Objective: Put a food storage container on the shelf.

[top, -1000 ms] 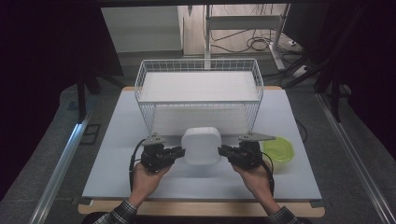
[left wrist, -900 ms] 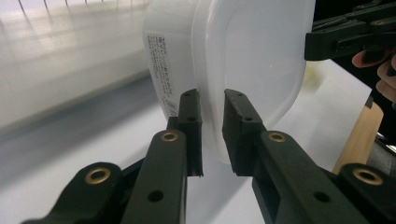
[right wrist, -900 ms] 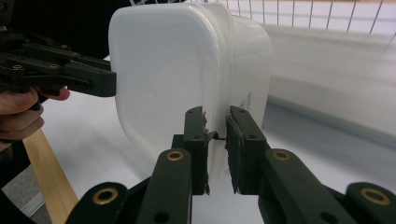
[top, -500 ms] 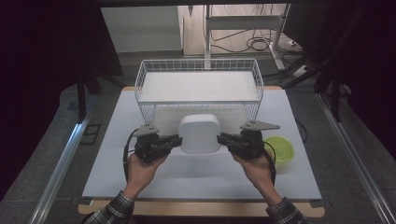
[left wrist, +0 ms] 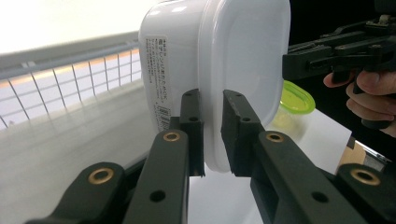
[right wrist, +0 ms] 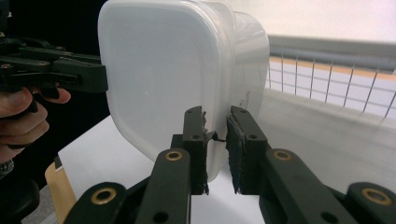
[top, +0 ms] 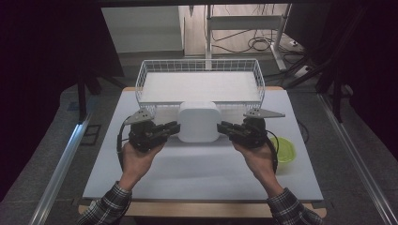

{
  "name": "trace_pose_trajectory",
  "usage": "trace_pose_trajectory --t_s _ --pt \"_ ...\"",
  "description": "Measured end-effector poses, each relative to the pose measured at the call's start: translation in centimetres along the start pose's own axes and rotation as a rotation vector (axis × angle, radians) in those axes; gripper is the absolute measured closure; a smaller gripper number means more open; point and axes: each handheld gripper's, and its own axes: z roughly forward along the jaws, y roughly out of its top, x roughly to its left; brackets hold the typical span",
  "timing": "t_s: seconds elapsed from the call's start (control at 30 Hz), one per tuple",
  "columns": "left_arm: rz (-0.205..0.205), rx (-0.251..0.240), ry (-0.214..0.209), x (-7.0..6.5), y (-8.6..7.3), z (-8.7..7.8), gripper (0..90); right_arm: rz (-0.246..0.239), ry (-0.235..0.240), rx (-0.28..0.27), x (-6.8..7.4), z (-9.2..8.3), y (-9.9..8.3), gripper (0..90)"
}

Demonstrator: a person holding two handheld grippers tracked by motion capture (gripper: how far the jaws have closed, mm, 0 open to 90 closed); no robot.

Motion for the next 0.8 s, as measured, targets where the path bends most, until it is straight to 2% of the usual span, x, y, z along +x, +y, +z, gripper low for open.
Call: trace_pose_trajectory --t_s 0.37,0.8 --pt "-0.007 -0.022 0.006 0.4 1.5 -0.3 79.5 -0.031 -0.018 -0.018 0.4 0.0 2.1 78.0" --pt "-0.003 -0.034 0.035 1.2 3.7 -0.3 79.3 -0.053 -0.044 -0.032 0.3 0.5 4.7 77.8"
